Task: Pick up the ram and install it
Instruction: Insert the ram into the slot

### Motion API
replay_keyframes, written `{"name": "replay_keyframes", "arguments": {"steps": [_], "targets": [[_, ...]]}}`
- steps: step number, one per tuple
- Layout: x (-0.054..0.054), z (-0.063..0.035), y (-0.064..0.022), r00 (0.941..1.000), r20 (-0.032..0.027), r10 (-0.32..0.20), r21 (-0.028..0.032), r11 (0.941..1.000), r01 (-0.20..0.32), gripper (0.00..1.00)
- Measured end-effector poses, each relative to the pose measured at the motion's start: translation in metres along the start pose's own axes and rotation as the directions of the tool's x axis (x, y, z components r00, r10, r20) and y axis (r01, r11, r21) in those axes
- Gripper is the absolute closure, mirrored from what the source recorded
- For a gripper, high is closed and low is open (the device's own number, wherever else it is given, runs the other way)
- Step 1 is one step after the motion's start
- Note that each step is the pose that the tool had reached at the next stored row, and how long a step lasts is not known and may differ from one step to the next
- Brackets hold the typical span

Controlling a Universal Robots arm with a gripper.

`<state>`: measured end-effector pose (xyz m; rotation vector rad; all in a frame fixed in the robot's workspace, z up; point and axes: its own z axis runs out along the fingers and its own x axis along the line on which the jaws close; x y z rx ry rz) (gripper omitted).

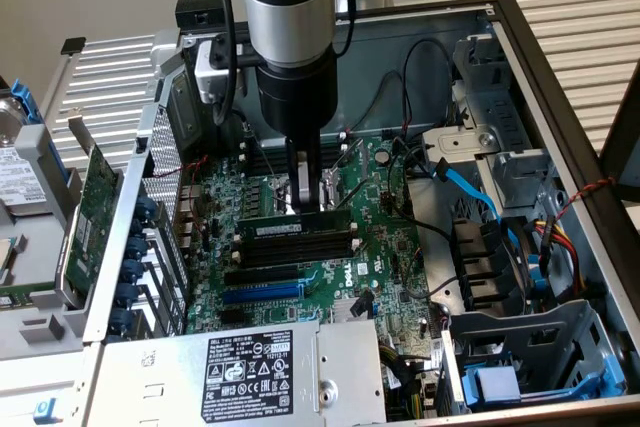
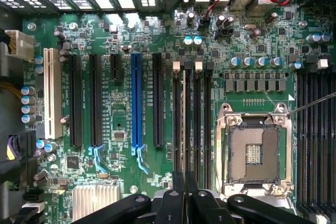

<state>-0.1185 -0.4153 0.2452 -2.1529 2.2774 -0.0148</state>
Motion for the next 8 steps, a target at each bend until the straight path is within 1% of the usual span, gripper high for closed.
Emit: {"name": "replay_keyframes", "arguments": {"steps": [8], "targets": [[0.0007,0.0010,0.0000,1.0000,-0.0006,-0.001,0.0003,1.0000,0.001,0.87]]}}
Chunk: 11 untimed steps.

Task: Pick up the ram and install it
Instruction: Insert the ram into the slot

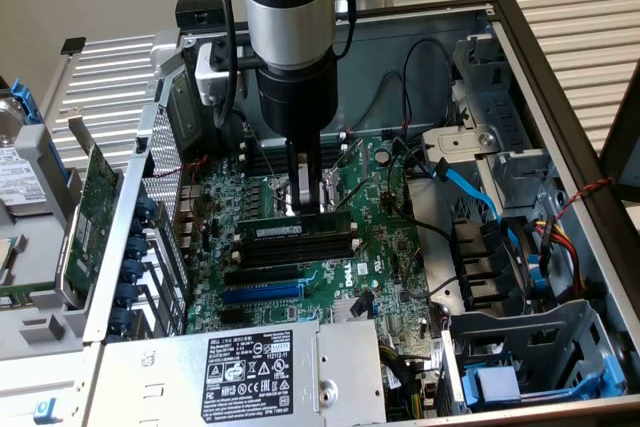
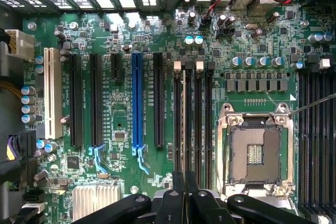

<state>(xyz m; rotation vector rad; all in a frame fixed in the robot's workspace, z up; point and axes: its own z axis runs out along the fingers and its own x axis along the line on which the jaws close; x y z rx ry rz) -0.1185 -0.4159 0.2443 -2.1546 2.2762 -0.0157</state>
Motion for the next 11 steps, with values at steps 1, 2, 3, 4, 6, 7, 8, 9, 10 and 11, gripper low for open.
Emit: {"name": "replay_keyframes", "arguments": {"steps": [1,2,3,4,6,7,8,9,10,11], "targets": [[0.0001,0.0000,0.0000,1.0000,-0.0002,0.000,0.0000,1.0000,0.000,0.87],[0.0002,0.0000,0.0000,1.0000,-0.0003,-0.001,-0.0001,1.0000,0.001,0.87],[0.0004,0.0000,0.0000,1.0000,-0.0005,-0.002,-0.0001,1.0000,0.002,0.87],[0.0006,0.0000,0.0000,1.0000,-0.0005,-0.003,-0.0001,1.0000,0.003,0.87],[0.0007,0.0000,0.0000,1.0000,-0.0008,-0.006,-0.0001,1.0000,0.006,0.87],[0.0008,0.0000,-0.0001,1.0000,-0.0008,-0.007,-0.0001,1.0000,0.007,0.87],[0.0008,0.0002,-0.0001,1.0000,-0.0008,-0.007,-0.0001,1.0000,0.007,0.87],[0.0009,0.0007,-0.0001,1.0000,-0.0010,-0.007,0.0000,1.0000,0.007,0.87],[0.0009,0.0014,-0.0001,1.0000,-0.0013,-0.007,0.0000,1.0000,0.007,0.87],[0.0009,0.0020,-0.0001,1.0000,-0.0018,-0.007,0.0000,1.0000,0.007,0.87]]}}
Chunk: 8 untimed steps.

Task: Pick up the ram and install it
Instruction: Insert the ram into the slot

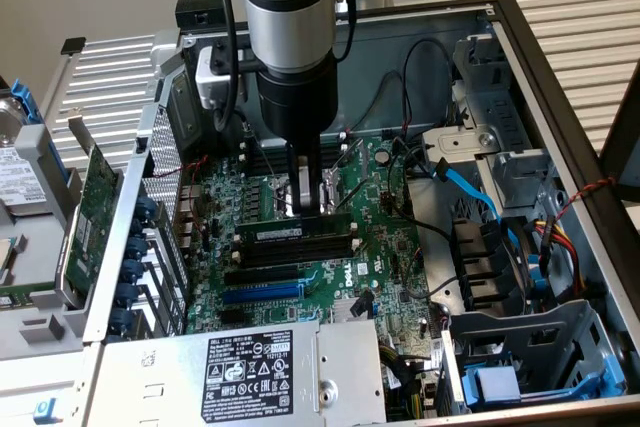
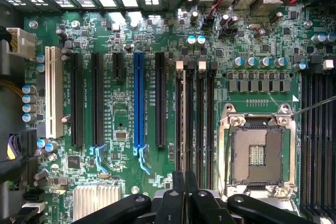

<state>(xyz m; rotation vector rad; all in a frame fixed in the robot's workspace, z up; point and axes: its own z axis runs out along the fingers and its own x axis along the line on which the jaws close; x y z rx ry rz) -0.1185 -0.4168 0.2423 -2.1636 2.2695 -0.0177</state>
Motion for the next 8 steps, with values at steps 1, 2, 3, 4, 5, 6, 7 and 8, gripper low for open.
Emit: {"name": "replay_keyframes", "arguments": {"steps": [1,2,3,4,5,6,7,8], "targets": [[0.0000,0.0006,0.0000,1.0000,-0.0003,0.000,0.0001,1.0000,0.000,0.87],[0.0000,0.0012,0.0002,1.0000,-0.0005,0.000,0.0002,1.0000,0.000,0.87],[0.0000,0.0016,0.0003,1.0000,-0.0008,0.000,0.0002,1.0000,0.000,0.87],[0.0001,0.0018,0.0006,1.0000,-0.0009,0.000,0.0002,1.0000,0.000,0.87],[0.0001,0.0020,0.0008,1.0000,-0.0009,0.000,0.0003,1.0000,0.000,0.87],[0.0000,0.0022,0.0008,1.0000,-0.0009,0.000,0.0005,1.0000,0.000,0.87],[0.0000,0.0024,0.0008,1.0000,-0.0009,0.000,0.0005,1.0000,0.000,0.87],[0.0000,0.0025,0.0008,1.0000,-0.0008,0.000,0.0007,1.0000,0.000,0.87]]}}
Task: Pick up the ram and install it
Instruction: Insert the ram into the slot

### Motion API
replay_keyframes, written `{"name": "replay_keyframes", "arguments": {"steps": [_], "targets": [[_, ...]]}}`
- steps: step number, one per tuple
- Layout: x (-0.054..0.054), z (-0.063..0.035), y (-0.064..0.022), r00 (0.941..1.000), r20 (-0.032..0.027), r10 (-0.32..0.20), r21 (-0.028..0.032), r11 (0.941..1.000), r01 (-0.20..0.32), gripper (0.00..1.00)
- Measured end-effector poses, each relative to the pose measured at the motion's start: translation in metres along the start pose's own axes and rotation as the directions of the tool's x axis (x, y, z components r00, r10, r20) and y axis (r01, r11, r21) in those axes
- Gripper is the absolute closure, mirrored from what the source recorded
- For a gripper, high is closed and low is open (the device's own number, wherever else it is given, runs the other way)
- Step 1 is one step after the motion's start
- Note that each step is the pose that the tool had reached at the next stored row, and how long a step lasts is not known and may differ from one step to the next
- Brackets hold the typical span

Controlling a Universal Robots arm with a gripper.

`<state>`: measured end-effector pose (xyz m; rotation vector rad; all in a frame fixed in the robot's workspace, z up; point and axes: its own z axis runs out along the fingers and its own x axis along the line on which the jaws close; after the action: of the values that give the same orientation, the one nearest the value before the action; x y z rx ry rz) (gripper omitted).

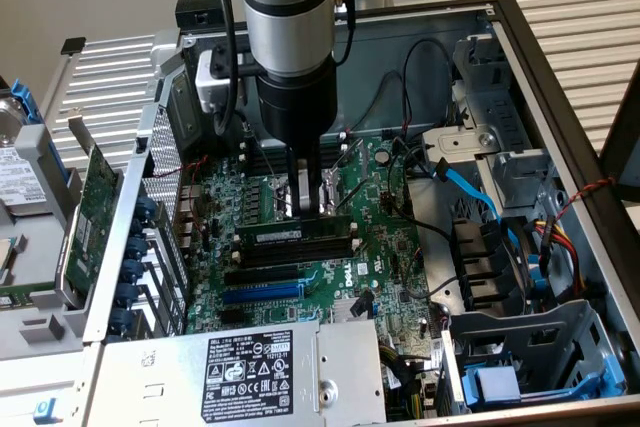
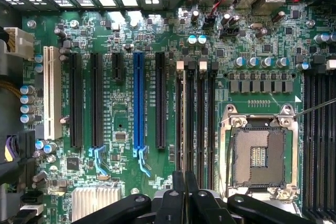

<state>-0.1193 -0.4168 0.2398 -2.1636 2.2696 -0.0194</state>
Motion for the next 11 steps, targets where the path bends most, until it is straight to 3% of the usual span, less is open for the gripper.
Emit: {"name": "replay_keyframes", "arguments": {"steps": [11], "targets": [[0.0008,0.0026,0.0004,1.0000,-0.0013,0.000,0.0001,1.0000,0.000,0.87]]}}
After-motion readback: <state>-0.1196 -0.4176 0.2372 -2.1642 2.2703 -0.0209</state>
